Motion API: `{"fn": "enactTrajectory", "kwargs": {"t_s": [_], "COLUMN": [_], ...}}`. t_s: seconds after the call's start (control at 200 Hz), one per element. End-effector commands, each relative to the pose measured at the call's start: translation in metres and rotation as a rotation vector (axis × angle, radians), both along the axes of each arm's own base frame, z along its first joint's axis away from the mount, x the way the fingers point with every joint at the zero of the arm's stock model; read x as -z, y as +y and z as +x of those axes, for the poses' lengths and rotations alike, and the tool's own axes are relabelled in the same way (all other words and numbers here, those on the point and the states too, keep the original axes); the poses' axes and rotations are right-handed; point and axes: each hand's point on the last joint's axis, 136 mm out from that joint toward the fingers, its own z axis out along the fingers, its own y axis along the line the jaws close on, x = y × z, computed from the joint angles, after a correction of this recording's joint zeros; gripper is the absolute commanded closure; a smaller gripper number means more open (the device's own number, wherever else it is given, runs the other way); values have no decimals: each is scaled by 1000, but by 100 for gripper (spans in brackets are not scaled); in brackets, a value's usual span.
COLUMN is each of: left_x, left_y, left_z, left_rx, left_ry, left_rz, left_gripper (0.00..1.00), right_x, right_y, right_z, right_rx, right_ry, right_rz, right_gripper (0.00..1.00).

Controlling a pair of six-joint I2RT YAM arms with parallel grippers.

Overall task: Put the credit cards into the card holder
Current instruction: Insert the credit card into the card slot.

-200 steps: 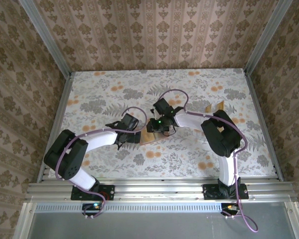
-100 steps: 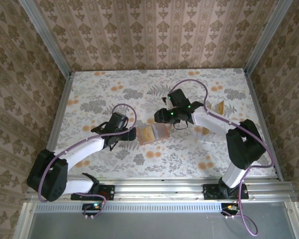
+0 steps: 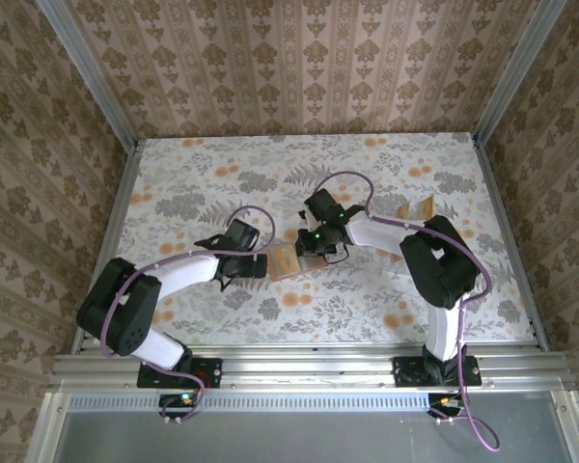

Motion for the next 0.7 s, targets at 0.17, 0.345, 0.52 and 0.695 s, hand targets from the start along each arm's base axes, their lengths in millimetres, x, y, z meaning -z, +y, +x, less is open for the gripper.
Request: {"fn": "enactTrajectory", "kwargs": {"t_s": [0.17,0.345,0.52,0.695], "left_x": [4,8,10,12], "left_y": [-4,-5,-8,-9], "left_z": [8,7,7,7], "left_rx": [14,17,22,25], "left_ry": [-11,-2,2,6], "left_rz": [26,24,23,26], "left_gripper": [0,0,0,0], "right_x": [10,16,15,16], "right_y": [5,6,11,18], "right_z": [6,7,7,4], "right_rx": [-17,-18,-29,-44], "right_ry": [8,17,18,22], "right_rz": [-23,-30,-26,-28], "right_gripper": [100,100,100,100]}}
